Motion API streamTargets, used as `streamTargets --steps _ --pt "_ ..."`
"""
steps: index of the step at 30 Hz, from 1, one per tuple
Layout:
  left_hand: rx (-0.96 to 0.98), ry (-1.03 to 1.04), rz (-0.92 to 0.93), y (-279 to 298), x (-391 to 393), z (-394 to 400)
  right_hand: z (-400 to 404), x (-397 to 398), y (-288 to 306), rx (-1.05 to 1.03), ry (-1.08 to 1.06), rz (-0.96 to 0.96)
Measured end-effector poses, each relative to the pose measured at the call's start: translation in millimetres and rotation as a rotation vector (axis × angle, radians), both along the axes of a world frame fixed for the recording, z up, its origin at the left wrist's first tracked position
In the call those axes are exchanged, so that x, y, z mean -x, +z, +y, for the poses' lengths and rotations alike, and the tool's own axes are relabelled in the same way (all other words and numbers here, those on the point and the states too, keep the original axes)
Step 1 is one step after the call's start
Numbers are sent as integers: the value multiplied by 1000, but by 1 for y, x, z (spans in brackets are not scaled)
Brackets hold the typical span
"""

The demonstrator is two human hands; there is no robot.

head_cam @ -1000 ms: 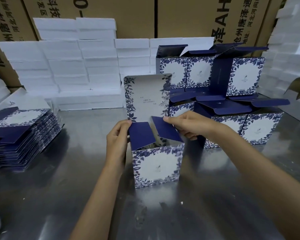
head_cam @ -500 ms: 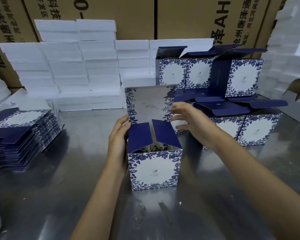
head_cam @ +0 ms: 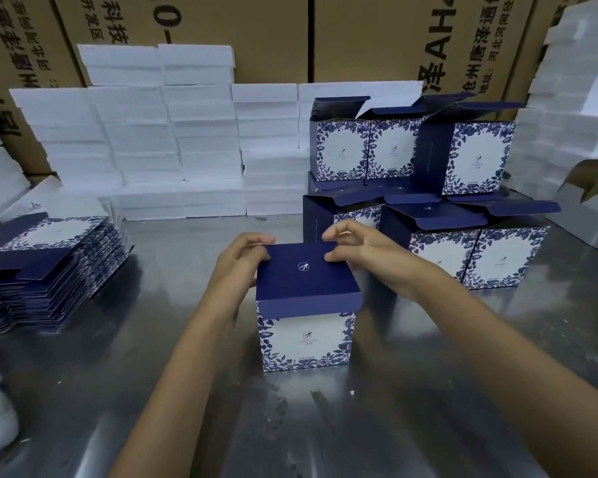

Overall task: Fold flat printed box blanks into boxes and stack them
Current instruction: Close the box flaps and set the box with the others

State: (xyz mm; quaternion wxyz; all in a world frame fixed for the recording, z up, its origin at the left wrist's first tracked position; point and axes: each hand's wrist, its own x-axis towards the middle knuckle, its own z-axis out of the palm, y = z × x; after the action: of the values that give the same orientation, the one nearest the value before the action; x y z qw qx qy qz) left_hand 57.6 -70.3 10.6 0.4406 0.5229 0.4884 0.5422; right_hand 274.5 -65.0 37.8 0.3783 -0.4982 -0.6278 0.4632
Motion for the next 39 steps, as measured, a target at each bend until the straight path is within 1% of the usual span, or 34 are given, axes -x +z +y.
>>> streamTargets --steps 2,4,6,8,12,18,21,25,27,30,32,34,37,39 --pt "103 -23 192 19 -1 7 5 11 9 8 -22 -67" --pt "155 -55 387 33 -9 13 11 25 12 -1 -42 -150" --pt "141 -61 492 36 -22 17 16 36 9 -13 -84 -189" --pt "101 -27 524 32 -30 18 19 43 3 -16 -153 -167" --pt "87 24 503 25 -31 19 23 44 -7 -64 -175 -116" --pt "72 3 430 23 -29 21 24 43 -6 -58 -167 -122" --pt "108 -15 425 26 -29 22 24 44 -3 -32 -151 -160" --pt "190 11 334 28 -31 17 18 41 -4 28 -178 -90" --pt "210 54 308 26 -30 14 16 40 -4 21 -182 -138" --pt "208 71 342 27 -31 13 15 41 -1 25 -176 -199" --pt "201 69 366 27 -31 13 14 41 0 42 -174 -180" --pt "187 83 337 24 -30 13 10 39 0 57 -182 -148" --pt "171 152 339 17 -27 12 7 38 0 40 -183 -188" --pt "166 170 345 13 -25 11 5 37 0 47 -192 -181"
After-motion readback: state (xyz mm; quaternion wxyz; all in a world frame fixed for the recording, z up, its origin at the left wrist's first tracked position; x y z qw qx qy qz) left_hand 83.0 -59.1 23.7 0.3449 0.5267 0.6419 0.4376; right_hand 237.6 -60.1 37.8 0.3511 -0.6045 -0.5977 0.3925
